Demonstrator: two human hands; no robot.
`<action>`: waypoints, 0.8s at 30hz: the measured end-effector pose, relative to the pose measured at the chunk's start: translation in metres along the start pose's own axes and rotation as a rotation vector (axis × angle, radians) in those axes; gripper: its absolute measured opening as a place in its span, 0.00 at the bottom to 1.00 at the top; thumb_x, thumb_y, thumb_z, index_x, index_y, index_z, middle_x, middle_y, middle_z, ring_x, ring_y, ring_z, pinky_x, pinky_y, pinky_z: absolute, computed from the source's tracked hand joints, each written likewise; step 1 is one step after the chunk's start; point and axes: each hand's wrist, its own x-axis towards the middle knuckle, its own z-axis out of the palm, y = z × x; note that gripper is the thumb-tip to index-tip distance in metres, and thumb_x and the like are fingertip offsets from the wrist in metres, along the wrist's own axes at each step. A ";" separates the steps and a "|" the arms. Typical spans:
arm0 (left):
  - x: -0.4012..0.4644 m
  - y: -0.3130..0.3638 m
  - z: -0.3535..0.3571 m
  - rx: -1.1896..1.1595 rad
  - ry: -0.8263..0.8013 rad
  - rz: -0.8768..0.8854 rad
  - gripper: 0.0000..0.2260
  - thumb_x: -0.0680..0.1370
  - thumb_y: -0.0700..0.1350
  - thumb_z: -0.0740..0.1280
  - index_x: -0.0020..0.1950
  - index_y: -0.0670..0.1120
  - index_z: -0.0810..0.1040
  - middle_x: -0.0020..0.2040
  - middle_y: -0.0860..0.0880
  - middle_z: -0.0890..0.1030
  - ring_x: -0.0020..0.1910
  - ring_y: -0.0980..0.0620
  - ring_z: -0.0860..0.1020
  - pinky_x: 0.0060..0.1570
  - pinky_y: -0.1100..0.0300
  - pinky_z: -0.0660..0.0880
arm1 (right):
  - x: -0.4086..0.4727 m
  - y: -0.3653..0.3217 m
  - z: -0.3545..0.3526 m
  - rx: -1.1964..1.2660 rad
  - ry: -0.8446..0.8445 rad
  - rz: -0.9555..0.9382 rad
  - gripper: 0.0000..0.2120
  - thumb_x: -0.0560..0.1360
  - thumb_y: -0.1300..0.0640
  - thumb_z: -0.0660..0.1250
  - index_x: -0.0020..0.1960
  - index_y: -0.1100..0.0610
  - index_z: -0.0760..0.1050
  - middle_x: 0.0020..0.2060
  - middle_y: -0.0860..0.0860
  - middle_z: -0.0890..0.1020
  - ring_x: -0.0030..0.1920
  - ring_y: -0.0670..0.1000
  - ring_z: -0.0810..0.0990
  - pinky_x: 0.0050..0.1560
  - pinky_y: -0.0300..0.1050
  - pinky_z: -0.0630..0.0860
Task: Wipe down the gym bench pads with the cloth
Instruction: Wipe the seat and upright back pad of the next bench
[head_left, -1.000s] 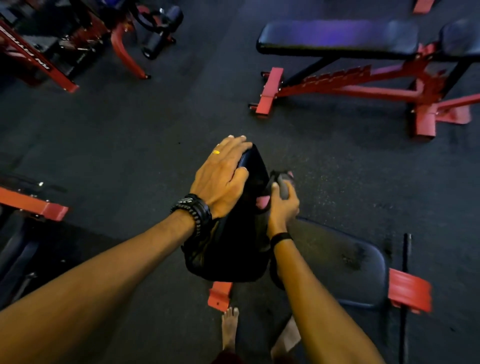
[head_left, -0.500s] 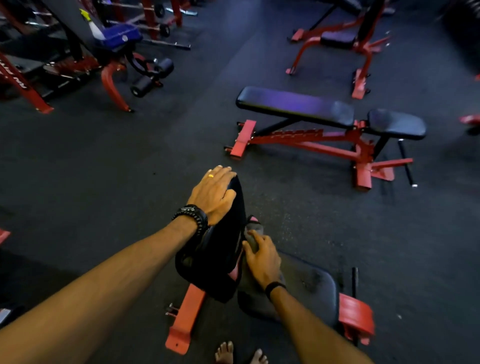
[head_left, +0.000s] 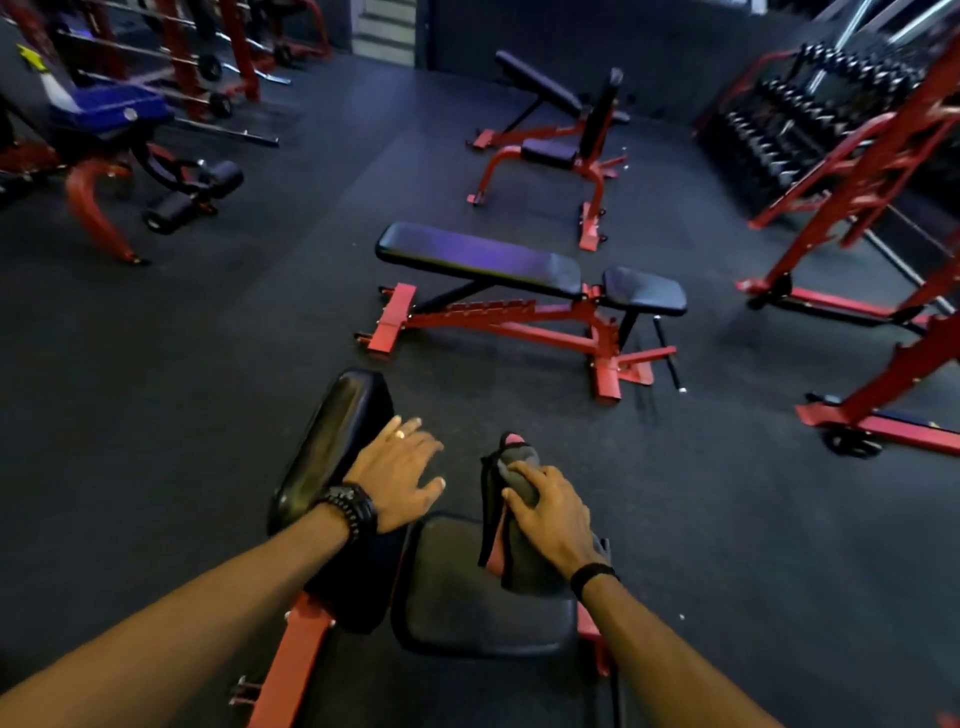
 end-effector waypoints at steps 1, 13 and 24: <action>-0.005 0.011 0.006 -0.077 -0.015 -0.033 0.31 0.76 0.63 0.51 0.73 0.47 0.68 0.74 0.49 0.69 0.78 0.50 0.56 0.76 0.58 0.45 | -0.004 0.003 -0.006 -0.022 -0.041 -0.055 0.21 0.79 0.41 0.63 0.70 0.43 0.69 0.62 0.48 0.73 0.63 0.50 0.73 0.59 0.52 0.75; -0.039 0.145 0.100 -0.332 0.092 -0.452 0.23 0.79 0.58 0.64 0.71 0.50 0.71 0.69 0.51 0.73 0.69 0.52 0.70 0.67 0.58 0.67 | -0.047 0.094 -0.055 -0.293 -0.186 -0.447 0.22 0.80 0.39 0.58 0.72 0.44 0.67 0.65 0.48 0.71 0.62 0.51 0.71 0.56 0.48 0.74; -0.060 0.217 0.150 -0.373 0.111 -0.706 0.23 0.78 0.58 0.64 0.71 0.50 0.71 0.69 0.51 0.74 0.69 0.51 0.70 0.68 0.57 0.66 | -0.040 0.144 -0.061 -0.305 -0.310 -0.678 0.22 0.81 0.41 0.58 0.72 0.47 0.68 0.65 0.52 0.72 0.63 0.54 0.71 0.58 0.52 0.75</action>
